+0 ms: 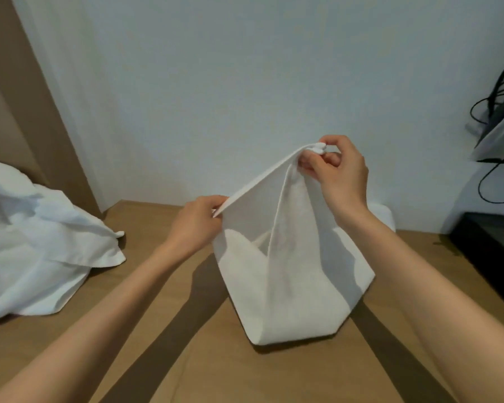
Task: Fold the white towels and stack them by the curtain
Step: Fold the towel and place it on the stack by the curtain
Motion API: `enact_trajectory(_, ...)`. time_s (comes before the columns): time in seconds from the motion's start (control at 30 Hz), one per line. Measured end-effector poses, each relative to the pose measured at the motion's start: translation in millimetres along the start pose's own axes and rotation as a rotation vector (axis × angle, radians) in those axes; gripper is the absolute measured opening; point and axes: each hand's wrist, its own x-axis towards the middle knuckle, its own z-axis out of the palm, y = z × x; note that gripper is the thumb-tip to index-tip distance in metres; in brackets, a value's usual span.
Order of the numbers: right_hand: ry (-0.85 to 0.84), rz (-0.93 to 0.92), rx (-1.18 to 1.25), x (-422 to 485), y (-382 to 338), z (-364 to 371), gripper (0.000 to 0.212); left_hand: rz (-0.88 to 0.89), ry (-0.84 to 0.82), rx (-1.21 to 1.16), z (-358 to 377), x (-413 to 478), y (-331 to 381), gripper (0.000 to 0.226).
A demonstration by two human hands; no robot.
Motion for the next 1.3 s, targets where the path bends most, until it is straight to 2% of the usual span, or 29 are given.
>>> enact_trajectory(0.23,0.210,-0.128,0.041,-32,-63,-13,0.023,-0.132,-0.018,0.116,-67,-34,-23,0.042)
enact_trajectory(0.37,0.274,-0.192,0.091,-52,-113,-22,0.024,-0.194,0.062,0.378,-115,-64,-23,0.026)
enact_trajectory(0.43,0.281,-0.212,0.077,-66,-135,-25,0.024,-0.233,0.054,0.395,-136,-80,-19,0.021)
enact_trajectory(0.5,0.293,-0.238,0.051,-80,-153,-29,0.022,-0.261,0.060,0.155,-158,-91,-12,0.019)
enact_trajectory(0.6,0.338,-0.252,0.043,-98,-182,-41,0.015,-0.289,0.178,-0.472,-189,-104,12,0.021)
enact_trajectory(0.7,0.389,-0.286,0.039,-114,-204,-56,0.011,-0.271,0.246,-1.090,-221,-117,41,0.032)
enact_trajectory(0.77,0.503,-0.334,-0.138,-123,-211,-62,0.009,-0.198,0.278,-1.329,-239,-124,59,0.035)
enact_trajectory(0.83,0.563,-0.360,-0.252,-131,-216,-69,0.020,-0.108,0.351,-1.394,-250,-131,74,0.033)
enact_trajectory(0.87,0.540,-0.358,-0.261,-134,-219,-71,0.026,-0.053,0.377,-1.364,-251,-135,79,0.030)
enact_trajectory(0.9,0.506,-0.356,-0.279,-136,-223,-73,0.029,0.015,0.409,-1.236,-251,-139,81,0.030)
enact_trajectory(1.0,0.389,-0.351,-0.267,-144,-224,-78,0.022,0.154,0.596,-0.469,-242,-153,69,0.039)
enact_trajectory(1.07,0.313,-0.285,-0.190,-149,-220,-80,0.018,0.205,0.761,-0.210,-239,-163,59,0.028)
enact_trajectory(1.13,0.263,-0.230,-0.186,-153,-211,-83,0.021,0.218,0.784,-0.125,-235,-169,50,0.020)
enact_trajectory(1.23,0.189,-0.197,-0.251,-165,-198,-87,0.024,0.102,0.676,-0.029,-230,-176,33,0.029)
enact_trajectory(1.3,0.174,-0.181,-0.286,-176,-191,-91,0.025,0.118,0.572,-0.185,-224,-187,22,0.028)
